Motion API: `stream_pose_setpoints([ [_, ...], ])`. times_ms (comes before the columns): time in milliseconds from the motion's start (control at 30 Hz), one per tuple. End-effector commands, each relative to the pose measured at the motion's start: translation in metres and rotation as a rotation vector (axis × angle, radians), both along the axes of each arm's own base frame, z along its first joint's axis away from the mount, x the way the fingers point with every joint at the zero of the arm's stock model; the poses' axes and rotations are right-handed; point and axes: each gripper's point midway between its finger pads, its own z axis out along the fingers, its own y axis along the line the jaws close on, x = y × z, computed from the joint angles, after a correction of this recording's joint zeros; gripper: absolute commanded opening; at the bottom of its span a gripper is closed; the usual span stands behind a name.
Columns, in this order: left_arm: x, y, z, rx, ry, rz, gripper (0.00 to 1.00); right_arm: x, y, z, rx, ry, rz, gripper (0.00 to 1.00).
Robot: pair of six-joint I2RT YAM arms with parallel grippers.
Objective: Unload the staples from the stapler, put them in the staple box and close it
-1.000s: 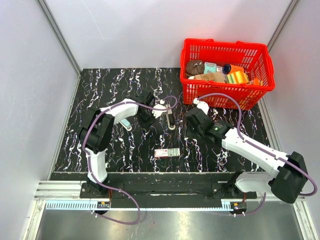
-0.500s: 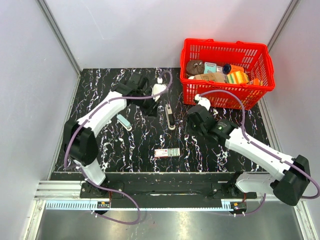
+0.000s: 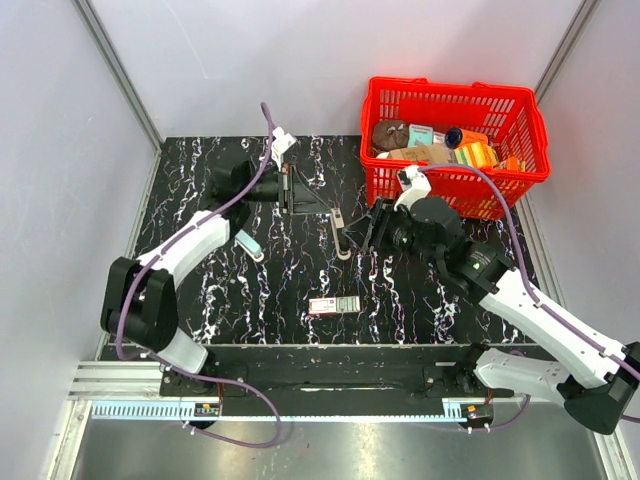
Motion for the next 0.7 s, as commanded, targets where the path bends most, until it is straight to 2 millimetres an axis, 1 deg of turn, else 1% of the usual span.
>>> stream_pose_setpoints([
  [0,-0.052,0.011,0.086,-0.261,-0.056,-0.198,0.15,-0.01,0.025,0.062,0.178,-0.122,0.138,0.54],
  [100,-0.054,0.012,0.093,-0.325,-0.017,-0.226,0.16,-0.011,0.031,0.072,0.217,-0.145,0.167,0.54],
  [167,-0.056,0.013,0.096,-0.341,-0.039,-0.214,0.16,-0.011,0.032,0.08,0.24,-0.164,0.172,0.54],
  [333,-0.069,0.011,0.103,-0.366,-0.031,-0.219,0.18,-0.013,0.033,0.098,0.288,-0.21,0.185,0.54],
  [500,-0.077,0.01,0.106,-0.374,-0.044,-0.209,0.18,-0.011,0.039,0.103,0.306,-0.222,0.197,0.55],
  [667,-0.075,0.01,0.105,-0.371,-0.036,-0.204,0.18,-0.009,0.042,0.108,0.326,-0.236,0.202,0.55],
])
